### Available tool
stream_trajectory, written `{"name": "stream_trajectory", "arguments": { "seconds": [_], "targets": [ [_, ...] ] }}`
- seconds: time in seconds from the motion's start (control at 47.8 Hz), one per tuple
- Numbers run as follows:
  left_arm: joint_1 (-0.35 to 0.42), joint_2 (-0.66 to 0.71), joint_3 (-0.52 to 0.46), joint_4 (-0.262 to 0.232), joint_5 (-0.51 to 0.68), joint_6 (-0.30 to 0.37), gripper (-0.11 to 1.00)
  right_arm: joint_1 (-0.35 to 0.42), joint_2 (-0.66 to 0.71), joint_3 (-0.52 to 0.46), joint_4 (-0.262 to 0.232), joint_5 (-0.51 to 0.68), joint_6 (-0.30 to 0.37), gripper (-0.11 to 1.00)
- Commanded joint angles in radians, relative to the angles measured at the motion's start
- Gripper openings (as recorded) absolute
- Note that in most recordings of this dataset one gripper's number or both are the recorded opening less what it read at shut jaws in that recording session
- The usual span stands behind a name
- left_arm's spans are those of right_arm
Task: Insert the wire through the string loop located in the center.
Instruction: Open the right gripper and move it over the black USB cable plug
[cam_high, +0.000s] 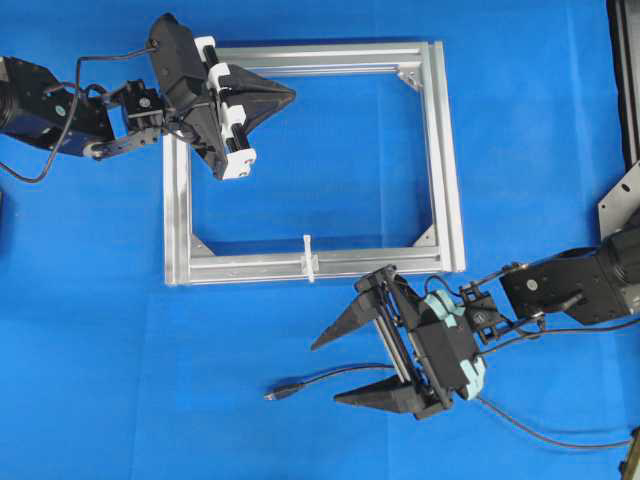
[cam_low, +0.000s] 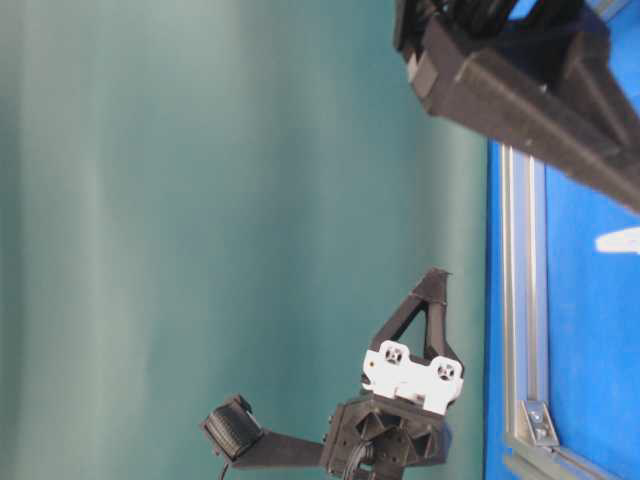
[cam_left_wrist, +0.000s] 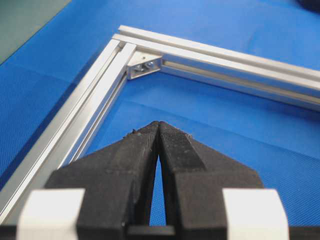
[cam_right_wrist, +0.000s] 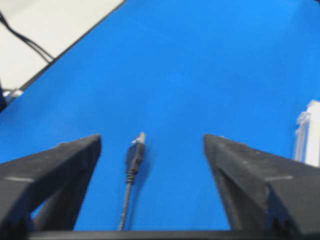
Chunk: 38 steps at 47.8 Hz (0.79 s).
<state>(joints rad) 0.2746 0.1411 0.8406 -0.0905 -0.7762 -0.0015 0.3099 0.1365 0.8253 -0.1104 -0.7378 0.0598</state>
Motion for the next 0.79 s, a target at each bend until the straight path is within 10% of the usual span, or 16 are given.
{"name": "stream_trajectory", "arguments": {
  "seconds": [0.0, 0.774],
  "targets": [
    [0.000, -0.031, -0.006, 0.003, -0.005, 0.002, 0.00, -0.002, -0.029, -0.018, 0.012, -0.005, 0.002, 0.90],
    [0.000, -0.031, -0.005, 0.003, 0.006, 0.000, 0.00, 0.012, 0.138, -0.071, 0.032, 0.037, 0.129, 0.88]
  ]
}}
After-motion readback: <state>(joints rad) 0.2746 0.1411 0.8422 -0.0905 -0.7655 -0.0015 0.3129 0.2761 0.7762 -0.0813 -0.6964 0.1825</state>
